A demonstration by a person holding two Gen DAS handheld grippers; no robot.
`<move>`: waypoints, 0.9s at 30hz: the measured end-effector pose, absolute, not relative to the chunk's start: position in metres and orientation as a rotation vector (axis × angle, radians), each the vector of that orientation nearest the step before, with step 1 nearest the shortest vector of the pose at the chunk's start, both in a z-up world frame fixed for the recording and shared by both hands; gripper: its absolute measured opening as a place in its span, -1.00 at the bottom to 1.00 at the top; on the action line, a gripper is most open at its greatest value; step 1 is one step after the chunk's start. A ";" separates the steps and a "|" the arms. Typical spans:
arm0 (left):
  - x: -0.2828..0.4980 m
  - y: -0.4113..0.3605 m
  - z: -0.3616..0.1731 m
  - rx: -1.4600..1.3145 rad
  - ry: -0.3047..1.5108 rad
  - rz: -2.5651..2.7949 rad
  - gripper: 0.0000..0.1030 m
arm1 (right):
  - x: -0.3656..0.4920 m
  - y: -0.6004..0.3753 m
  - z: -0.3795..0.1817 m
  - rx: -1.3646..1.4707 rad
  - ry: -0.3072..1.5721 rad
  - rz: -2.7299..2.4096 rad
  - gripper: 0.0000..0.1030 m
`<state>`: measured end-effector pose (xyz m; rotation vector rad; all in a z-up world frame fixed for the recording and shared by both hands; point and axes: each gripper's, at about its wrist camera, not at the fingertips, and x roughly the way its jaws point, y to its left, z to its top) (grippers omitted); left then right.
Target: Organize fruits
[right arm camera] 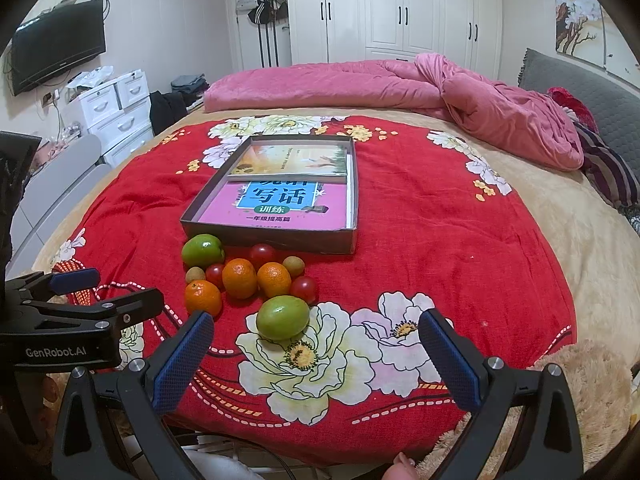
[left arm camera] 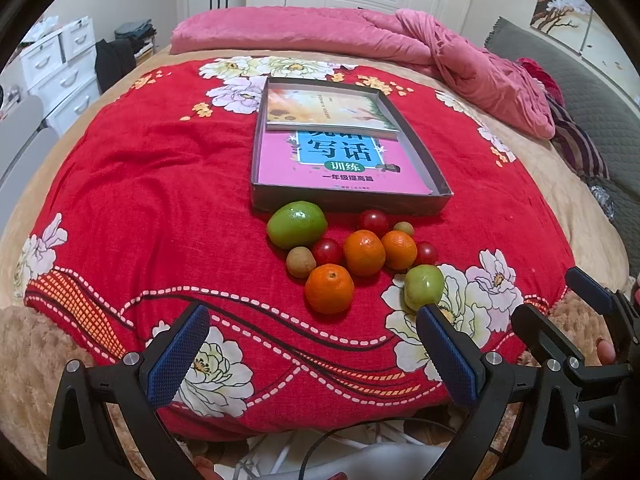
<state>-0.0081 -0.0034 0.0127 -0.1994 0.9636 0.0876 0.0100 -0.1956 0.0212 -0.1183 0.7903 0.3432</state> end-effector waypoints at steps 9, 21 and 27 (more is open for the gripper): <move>-0.007 -0.002 0.010 -0.207 0.971 0.083 1.00 | 0.011 -0.195 0.019 -0.119 0.797 0.344 1.00; 0.005 0.005 -0.009 -0.231 1.024 0.085 1.00 | 0.021 -0.192 0.009 -0.117 0.830 0.356 1.00; 0.014 0.012 -0.024 -0.253 1.061 0.089 1.00 | 0.030 -0.185 -0.005 -0.134 0.872 0.375 1.00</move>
